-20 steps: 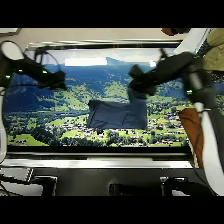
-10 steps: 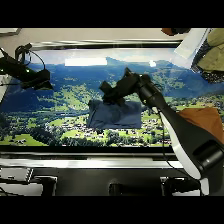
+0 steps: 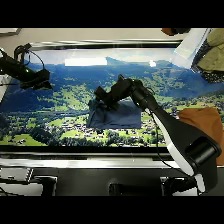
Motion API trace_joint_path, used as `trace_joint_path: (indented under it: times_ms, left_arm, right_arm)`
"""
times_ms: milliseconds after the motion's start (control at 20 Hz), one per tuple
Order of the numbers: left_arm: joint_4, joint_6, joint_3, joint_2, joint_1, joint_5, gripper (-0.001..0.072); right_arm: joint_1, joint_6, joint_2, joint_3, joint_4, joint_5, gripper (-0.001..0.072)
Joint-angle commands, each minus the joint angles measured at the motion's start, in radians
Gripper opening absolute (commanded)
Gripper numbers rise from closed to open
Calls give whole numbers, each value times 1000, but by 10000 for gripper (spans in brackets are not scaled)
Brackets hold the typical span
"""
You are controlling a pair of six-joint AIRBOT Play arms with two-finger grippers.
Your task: Fold the clothes and pants, and hang the long-sleeved shirts on hangers.
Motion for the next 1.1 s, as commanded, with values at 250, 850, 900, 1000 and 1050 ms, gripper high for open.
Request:
trace_joint_path:
  times_ms: [250,850,900,1000,1050]
  left_arm:
    - [0,0,0,0,0,0,17]
    - [0,30,0,-1,0,-28,18]
    - [0,30,0,-1,0,-28,18]
    - [0,30,0,-2,0,-26,17]
    - [0,30,0,-2,0,-25,17]
  right_arm:
    - [-218,-282,162,1,-6,-253,623]
    - [-789,-808,37,-343,204,-364,620]
    - [-784,-827,16,-358,233,-347,620]
    - [-761,-851,-27,-361,276,-327,614]
    - [-745,-857,-43,-361,289,-317,600]
